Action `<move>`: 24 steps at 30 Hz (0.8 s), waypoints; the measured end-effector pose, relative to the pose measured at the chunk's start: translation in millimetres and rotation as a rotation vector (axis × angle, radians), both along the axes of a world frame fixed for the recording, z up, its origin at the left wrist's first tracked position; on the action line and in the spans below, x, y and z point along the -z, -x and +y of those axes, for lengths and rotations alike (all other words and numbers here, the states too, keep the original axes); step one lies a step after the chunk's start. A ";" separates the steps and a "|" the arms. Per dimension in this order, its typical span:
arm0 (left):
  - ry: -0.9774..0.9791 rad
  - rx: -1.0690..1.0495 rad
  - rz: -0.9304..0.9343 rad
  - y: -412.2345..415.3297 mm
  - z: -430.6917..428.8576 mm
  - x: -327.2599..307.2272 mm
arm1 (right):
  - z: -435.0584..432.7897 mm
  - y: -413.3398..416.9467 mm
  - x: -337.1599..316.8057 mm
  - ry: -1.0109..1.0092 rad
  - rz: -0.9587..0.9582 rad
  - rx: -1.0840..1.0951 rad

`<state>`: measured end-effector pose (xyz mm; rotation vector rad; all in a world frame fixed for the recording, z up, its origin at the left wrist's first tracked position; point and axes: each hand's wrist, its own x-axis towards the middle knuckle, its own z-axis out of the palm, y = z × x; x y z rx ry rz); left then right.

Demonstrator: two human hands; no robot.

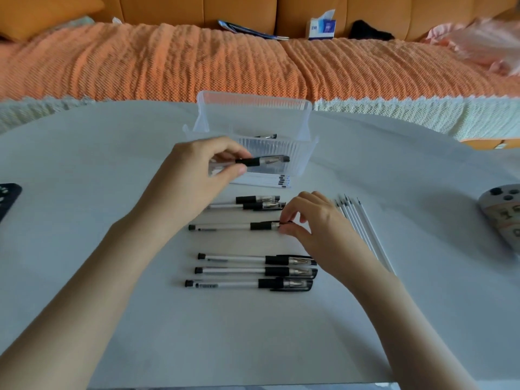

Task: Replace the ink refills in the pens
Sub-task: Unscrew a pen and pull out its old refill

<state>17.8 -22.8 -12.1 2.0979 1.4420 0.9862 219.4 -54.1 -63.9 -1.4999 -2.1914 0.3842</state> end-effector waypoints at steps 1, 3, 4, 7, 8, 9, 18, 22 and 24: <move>-0.008 -0.002 0.018 -2.3 9.0 -4.4 | -0.8 0.4 -0.2 0.000 0.001 -0.007; -0.030 -0.011 0.052 -7.1 29.9 -12.5 | -2.1 0.8 0.3 -0.003 0.004 -0.021; -0.041 -0.015 0.068 -9.9 40.9 -16.0 | -2.3 0.6 0.8 -0.005 0.004 -0.025; 0.001 -0.025 0.110 -18.3 72.7 -20.0 | -2.3 -0.3 1.5 -0.010 0.003 -0.026; 0.042 -0.024 0.131 -20.6 81.5 -19.1 | -2.3 -0.5 1.8 -0.012 0.004 -0.026; 0.091 -0.018 0.161 -22.3 89.9 -17.0 | -2.3 -0.6 2.0 -0.015 0.005 -0.026; 0.141 0.005 0.165 -19.9 97.5 -15.5 | -2.8 -1.3 0.2 -0.049 -0.022 -0.025; -0.026 0.035 0.050 -20.6 51.6 -23.6 | -2.5 -1.6 -3.4 -0.038 0.006 -0.003; -0.011 0.087 0.018 -21.1 18.6 -17.4 | -2.2 -2.1 -6.0 -0.017 0.039 0.018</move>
